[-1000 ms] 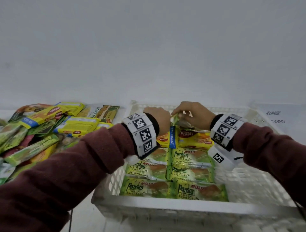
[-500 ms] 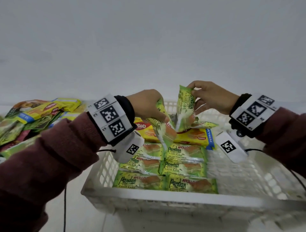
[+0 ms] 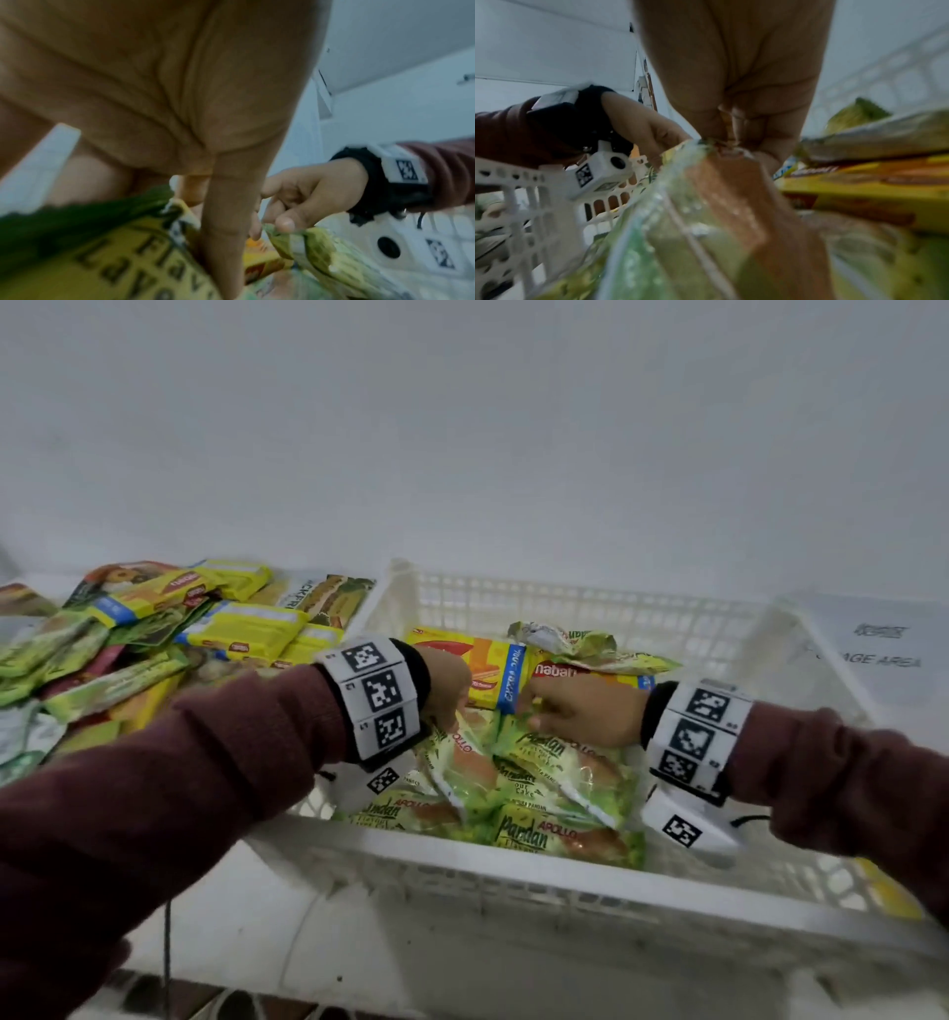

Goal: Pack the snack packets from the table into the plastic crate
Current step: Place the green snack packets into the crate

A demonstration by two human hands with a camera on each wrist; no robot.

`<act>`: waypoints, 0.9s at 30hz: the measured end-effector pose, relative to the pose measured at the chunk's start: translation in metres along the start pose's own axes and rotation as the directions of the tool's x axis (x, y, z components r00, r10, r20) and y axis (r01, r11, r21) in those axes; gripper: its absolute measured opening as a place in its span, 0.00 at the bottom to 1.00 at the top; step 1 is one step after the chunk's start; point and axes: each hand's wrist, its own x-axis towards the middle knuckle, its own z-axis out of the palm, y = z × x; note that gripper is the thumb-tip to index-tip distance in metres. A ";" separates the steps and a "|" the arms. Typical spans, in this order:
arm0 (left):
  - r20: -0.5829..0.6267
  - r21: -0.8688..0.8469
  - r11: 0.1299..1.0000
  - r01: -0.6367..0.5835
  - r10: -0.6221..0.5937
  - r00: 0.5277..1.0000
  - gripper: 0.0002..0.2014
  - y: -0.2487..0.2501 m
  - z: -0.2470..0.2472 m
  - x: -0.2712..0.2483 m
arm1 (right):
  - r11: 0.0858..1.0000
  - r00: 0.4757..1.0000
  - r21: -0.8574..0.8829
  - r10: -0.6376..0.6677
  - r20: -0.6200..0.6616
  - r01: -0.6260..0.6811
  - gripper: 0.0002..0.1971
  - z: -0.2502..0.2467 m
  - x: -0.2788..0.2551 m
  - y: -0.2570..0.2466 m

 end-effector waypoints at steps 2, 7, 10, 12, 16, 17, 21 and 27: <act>0.018 0.094 0.994 0.056 -0.058 0.998 0.21 -0.001 0.005 0.001 | 0.995 0.998 -0.084 -0.046 0.037 0.049 0.20 0.002 0.000 -0.003; -0.049 0.022 0.999 -0.035 0.036 0.998 0.24 -0.002 0.009 0.003 | 0.978 0.990 -0.169 -0.110 0.091 0.125 0.26 -0.005 -0.010 -0.003; 0.051 -0.028 0.996 -0.086 0.087 0.995 0.23 0.000 0.013 0.002 | 0.985 0.986 -0.143 -0.072 0.153 0.094 0.28 -0.001 -0.017 -0.003; 0.120 0.057 0.993 -0.104 0.097 0.988 0.24 0.002 0.019 0.004 | 0.988 0.985 -0.118 -0.086 0.150 0.104 0.26 0.003 -0.018 -0.002; 0.219 0.300 0.928 -0.223 0.161 0.962 0.22 0.004 0.027 0.008 | 0.990 0.980 -0.045 -0.123 0.158 0.131 0.25 -0.001 -0.015 0.005; 0.222 0.317 0.918 -0.237 0.171 0.960 0.21 0.006 0.026 0.006 | 0.990 0.975 -0.038 -0.128 0.182 0.137 0.25 -0.003 -0.016 0.005; 0.171 0.303 0.949 -0.086 0.034 0.985 0.23 0.008 0.029 0.006 | 0.980 0.957 -0.068 -0.167 0.238 0.188 0.27 0.000 -0.018 0.004; 0.118 0.189 0.972 -0.136 0.115 0.986 0.21 0.001 0.020 0.004 | 0.935 0.937 -0.231 -0.197 0.287 0.267 0.29 -0.002 -0.026 0.002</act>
